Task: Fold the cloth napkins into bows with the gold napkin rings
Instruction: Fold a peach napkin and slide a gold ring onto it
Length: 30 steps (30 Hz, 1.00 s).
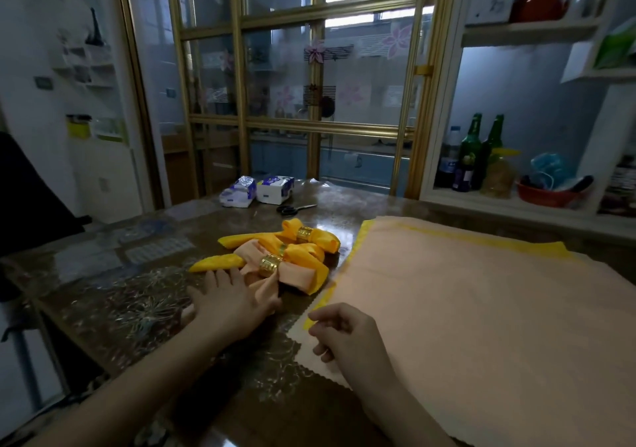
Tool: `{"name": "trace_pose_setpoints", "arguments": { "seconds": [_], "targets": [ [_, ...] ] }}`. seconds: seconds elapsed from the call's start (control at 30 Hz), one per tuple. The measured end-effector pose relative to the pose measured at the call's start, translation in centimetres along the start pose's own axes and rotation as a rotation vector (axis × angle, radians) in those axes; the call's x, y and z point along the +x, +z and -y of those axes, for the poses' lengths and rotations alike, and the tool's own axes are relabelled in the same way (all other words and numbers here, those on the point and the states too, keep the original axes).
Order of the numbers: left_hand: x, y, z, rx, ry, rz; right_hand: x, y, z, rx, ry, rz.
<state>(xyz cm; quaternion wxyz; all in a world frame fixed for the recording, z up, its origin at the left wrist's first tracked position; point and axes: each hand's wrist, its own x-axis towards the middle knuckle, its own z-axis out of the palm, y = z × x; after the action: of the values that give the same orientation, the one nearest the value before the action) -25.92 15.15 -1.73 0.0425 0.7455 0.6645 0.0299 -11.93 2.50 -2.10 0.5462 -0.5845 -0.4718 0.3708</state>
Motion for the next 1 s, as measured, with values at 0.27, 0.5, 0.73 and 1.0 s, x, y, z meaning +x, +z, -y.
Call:
{"name": "trace_pose_setpoints", "arguments": {
  "seconds": [0.27,0.5,0.73,1.0],
  "targets": [
    [-11.0,-1.0,-8.3,-0.168,0.735,-0.011,0.4,-6.9,0.2,0.065,0.035,-0.304],
    [-17.1,3.5,-23.2,-0.181,1.09,0.243,-12.3,-21.9,-1.1,-0.48,-0.034,-0.69],
    [-19.4,6.1,-30.3,-0.021,1.152,0.285,-17.5,-28.0,-2.0,-0.501,-0.11,-1.053],
    [-21.0,4.3,-29.4,-0.077,1.142,0.343,-16.8,-29.7,-1.9,-0.39,-0.055,-1.031]
  ]
}}
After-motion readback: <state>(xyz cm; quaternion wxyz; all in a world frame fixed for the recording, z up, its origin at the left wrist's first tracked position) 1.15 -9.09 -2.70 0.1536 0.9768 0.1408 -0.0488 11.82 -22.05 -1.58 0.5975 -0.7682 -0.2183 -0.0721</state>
